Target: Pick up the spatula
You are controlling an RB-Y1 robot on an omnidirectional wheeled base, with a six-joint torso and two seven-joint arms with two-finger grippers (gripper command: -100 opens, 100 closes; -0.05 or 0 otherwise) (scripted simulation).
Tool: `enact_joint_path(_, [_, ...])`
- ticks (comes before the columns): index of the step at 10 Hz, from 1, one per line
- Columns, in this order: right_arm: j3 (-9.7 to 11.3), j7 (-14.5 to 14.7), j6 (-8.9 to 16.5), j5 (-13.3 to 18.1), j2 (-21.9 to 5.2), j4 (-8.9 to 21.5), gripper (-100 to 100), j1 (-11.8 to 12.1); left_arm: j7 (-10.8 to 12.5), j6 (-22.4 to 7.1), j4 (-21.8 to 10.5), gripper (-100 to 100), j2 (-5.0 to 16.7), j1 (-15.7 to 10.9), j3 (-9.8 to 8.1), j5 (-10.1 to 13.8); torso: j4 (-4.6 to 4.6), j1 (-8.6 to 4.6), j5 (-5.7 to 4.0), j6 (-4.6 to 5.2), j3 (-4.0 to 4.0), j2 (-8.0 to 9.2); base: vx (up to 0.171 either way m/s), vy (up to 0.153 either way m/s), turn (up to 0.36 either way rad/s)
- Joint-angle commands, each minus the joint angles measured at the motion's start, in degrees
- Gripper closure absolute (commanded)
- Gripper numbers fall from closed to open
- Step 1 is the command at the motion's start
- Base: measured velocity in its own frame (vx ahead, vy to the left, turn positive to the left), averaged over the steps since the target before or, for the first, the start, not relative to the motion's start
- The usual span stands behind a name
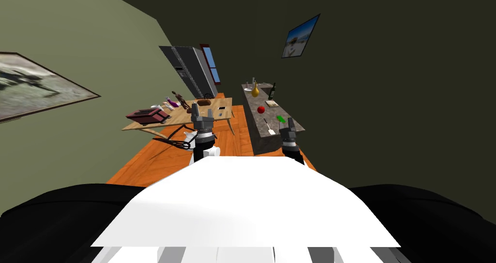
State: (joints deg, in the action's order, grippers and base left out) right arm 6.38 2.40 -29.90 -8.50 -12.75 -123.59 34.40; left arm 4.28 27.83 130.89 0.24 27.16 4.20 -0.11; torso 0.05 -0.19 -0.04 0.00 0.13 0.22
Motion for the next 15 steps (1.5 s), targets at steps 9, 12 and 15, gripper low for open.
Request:
enact_joint_path(9, [5.5,2.0,2.3,-1.7,-14.7,7.0,-100,5.3,0.0,0.0,0.0,0,0.0,0.0,0.0,0.0,0.01,0.09,0.02,0.0,0.03,0.05,-0.06,-0.018,0.064])
enact_joint_path(12, [8.0,2.8,3.4,-2.6,-20.4,10.4,-100,7.8,0.0,0.0,0.0,0,0.0,0.0,0.0,0.0,0.01,0.12,0.03,0.01,0.01,0.0,-0.069,-0.006,0.093])
enact_joint_path(15, [9.1,3.2,3.9,-3.0,-24.9,12.2,-100,9.1,0.0,0.0,0.0,0,0.0,0.0,0.0,0.0,0.01,0.18,0.04,0.0,0.02,0.03,-0.063,0.008,0.074])
